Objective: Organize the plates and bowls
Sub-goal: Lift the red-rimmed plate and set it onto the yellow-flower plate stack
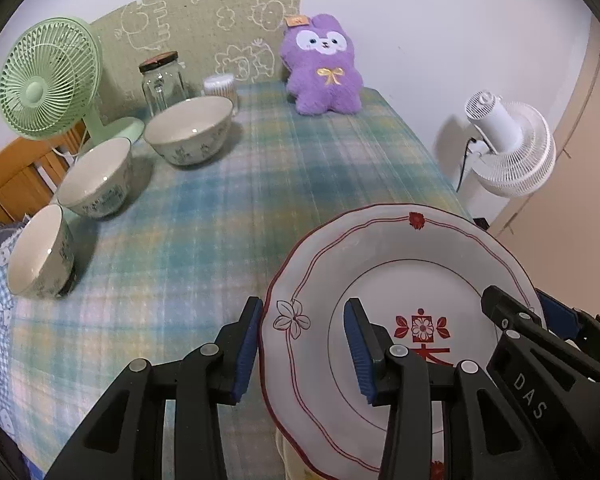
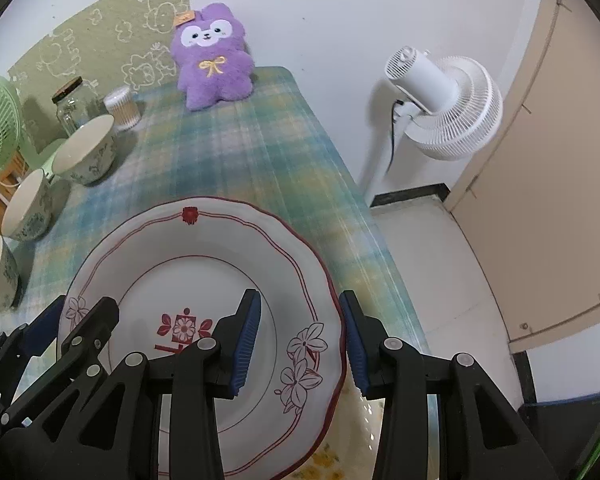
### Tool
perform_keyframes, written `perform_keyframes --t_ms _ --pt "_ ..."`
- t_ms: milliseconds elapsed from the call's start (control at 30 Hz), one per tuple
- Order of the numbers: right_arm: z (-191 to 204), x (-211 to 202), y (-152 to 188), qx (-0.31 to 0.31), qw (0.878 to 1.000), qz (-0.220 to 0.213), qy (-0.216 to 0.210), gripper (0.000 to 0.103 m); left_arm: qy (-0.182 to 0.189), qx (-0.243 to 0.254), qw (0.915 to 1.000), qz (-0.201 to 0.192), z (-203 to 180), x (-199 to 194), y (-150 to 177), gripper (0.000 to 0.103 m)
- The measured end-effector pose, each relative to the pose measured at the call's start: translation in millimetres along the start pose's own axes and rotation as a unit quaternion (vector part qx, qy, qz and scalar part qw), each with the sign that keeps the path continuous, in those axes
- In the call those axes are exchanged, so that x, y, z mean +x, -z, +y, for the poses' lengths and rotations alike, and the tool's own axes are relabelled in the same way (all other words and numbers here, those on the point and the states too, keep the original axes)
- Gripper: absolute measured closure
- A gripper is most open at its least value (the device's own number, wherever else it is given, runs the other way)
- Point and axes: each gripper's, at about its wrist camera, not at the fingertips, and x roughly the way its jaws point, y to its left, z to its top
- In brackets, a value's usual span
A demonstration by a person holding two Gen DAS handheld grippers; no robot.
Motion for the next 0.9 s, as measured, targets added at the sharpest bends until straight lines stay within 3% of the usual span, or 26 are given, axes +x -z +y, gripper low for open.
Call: perform_keyframes --t_ms 233,900 --pt "-12.1 -1.5 19.8 0.008 1.0 0.008 0.007 0.059 0.013 -0.002 0.9999 0.009 -7.4 -3.4 17.2 0.061" --pt "-25.9 8.4 57.2 0.017 0.999 0.038 0.026 0.059 0.003 0.02 0.9995 0.025 -24.9 -0.6 55.2 0.061"
